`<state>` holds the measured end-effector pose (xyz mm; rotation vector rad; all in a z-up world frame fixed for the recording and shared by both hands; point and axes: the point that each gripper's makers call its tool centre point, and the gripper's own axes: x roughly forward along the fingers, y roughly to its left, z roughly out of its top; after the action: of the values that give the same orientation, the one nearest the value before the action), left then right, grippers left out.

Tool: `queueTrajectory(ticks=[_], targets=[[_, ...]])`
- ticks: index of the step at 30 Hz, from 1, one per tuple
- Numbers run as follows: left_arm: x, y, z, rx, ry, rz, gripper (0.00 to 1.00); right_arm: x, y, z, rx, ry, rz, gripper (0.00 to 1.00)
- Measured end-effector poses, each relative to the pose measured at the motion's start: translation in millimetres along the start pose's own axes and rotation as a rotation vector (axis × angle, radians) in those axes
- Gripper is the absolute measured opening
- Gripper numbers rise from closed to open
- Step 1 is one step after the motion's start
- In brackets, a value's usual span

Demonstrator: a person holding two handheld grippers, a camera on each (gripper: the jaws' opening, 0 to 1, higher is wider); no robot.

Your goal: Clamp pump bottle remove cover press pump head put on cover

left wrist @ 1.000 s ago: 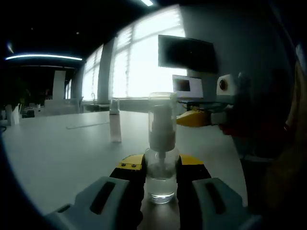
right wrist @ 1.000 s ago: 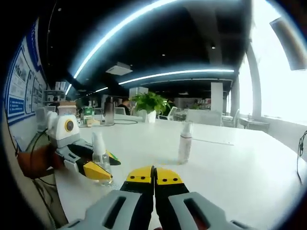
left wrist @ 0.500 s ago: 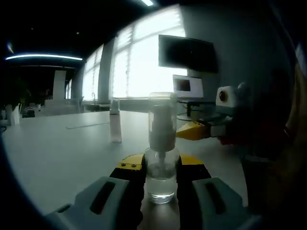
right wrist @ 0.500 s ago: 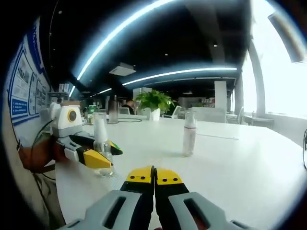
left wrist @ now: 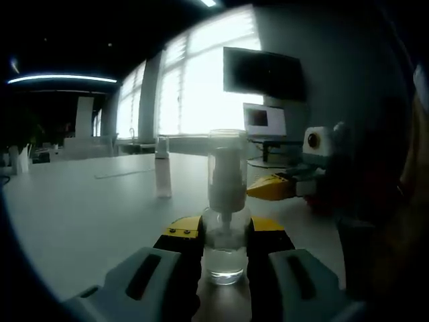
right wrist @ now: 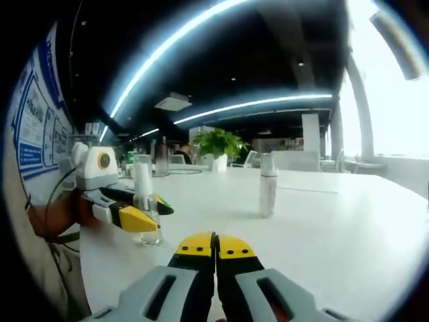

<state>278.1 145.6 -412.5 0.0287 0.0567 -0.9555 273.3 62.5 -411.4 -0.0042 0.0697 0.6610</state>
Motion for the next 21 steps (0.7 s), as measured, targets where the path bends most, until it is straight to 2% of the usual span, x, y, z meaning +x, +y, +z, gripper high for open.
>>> queueTrajectory(ticks=[5,11,17,21], targets=[[1,3.6,-0.1,-0.024,0.005,0.013,0.16,-1,2,1.0,0.031,-0.018,0.019,0.0],[4,4.5,1.2,-0.012,0.022,0.016,0.16,-1,0,0.0,0.021,-0.018,0.009,0.0],[4,11.1,19.4,0.009,-0.005,0.031,0.16,-1,-1,-1.2,0.014,-0.016,0.01,0.0],[6,16.7,26.2,0.012,-0.017,0.039,0.16,0,1,-1.3,0.006,-0.016,0.01,0.0]])
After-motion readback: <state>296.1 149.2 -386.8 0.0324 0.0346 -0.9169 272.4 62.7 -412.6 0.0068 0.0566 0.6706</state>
